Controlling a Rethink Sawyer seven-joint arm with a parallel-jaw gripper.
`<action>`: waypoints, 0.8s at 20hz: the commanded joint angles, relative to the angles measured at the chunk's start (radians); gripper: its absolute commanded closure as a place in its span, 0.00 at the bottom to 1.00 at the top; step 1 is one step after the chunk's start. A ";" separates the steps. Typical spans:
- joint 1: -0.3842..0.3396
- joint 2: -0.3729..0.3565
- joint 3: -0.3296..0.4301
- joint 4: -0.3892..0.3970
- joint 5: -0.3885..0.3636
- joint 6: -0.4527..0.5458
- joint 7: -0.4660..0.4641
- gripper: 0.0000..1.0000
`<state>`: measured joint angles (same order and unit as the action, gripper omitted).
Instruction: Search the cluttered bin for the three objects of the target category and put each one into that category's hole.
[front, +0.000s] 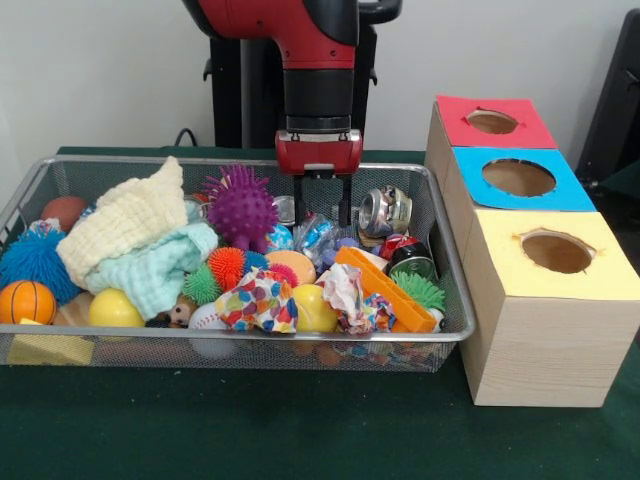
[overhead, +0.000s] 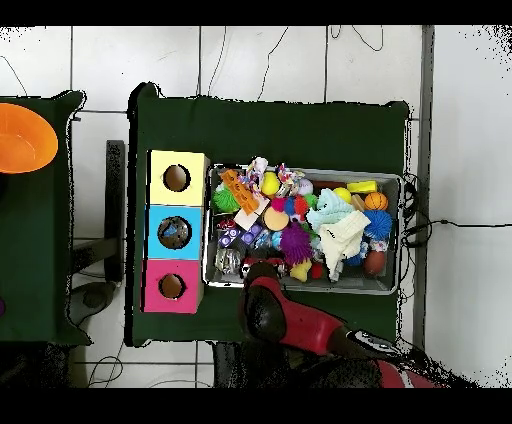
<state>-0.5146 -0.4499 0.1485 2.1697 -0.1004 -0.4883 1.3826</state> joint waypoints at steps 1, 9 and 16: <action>-0.017 -0.025 0.076 -0.180 0.071 -0.135 0.309 0.00; 0.012 -0.017 0.039 -0.202 0.091 -0.130 0.329 0.00; 0.045 -0.010 0.000 -0.212 0.118 -0.138 0.321 1.00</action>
<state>-0.4869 -0.4573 0.1373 2.1636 -0.0745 -0.5014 1.4588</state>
